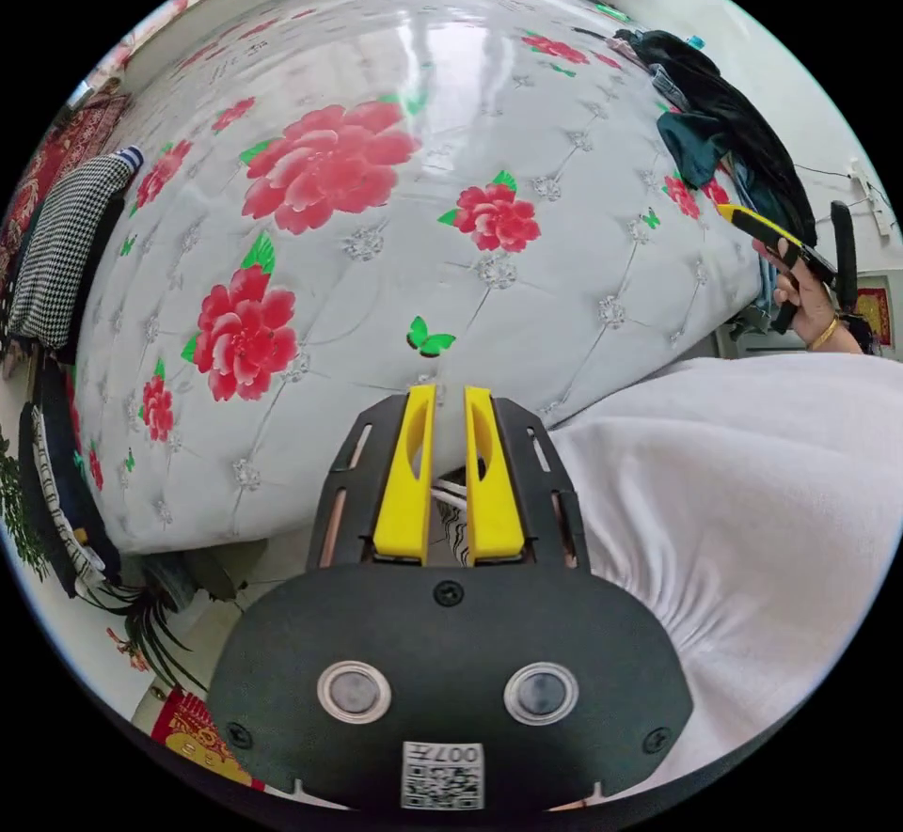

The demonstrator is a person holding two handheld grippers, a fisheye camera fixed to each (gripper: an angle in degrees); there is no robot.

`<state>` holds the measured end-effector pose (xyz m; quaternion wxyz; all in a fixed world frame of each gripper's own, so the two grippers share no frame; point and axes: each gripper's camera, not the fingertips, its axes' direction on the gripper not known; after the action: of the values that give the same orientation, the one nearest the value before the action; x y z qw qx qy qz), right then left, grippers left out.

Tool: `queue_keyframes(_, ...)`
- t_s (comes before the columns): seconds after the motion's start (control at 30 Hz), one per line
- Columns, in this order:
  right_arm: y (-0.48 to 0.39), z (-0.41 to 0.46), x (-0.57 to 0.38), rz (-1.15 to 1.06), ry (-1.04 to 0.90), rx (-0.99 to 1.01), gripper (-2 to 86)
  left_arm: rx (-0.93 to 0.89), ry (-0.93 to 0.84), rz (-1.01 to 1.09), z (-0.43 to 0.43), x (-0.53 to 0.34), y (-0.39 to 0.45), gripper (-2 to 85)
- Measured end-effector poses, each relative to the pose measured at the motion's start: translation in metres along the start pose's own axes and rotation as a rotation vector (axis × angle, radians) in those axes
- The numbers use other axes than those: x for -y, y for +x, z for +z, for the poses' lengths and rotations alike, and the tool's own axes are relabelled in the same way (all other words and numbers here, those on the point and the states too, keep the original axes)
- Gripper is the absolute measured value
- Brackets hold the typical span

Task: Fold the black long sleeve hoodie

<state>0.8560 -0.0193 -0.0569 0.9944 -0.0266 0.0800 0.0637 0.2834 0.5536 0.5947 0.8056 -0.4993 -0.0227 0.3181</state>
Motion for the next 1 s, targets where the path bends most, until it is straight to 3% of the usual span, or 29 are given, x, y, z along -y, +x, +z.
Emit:
queue_keyframes(0.23, 0.221, -0.092, 0.018, 0.319, 0.047, -0.372, 11.1, -0.018, 0.003, 0.032, -0.014, 0.029, 0.070, 4.0)
queue_keyframes(0.43, 0.303, -0.088, 0.024, 0.532, -0.030, -0.228, 12.2, -0.074, -0.027, -0.073, -0.019, 0.011, 0.054, 2.1)
queue_keyframes(0.73, 0.236, -0.167, 0.004, 0.404, 0.119, -0.263, 1.5, -0.143, 0.028, -0.080, -0.038, 0.015, 0.000, -0.3)
queue_keyframes(0.83, 0.192, -0.214, -0.001, 0.289, 0.234, -0.141, 0.4, -0.228, 0.091, -0.116, -0.046, 0.016, -0.026, -0.7)
queue_keyframes(1.0, 0.091, -0.255, 0.028, 0.074, 0.332, 0.308, -0.1, -0.366, 0.191, -0.123, -0.061, 0.006, -0.064, 0.2)
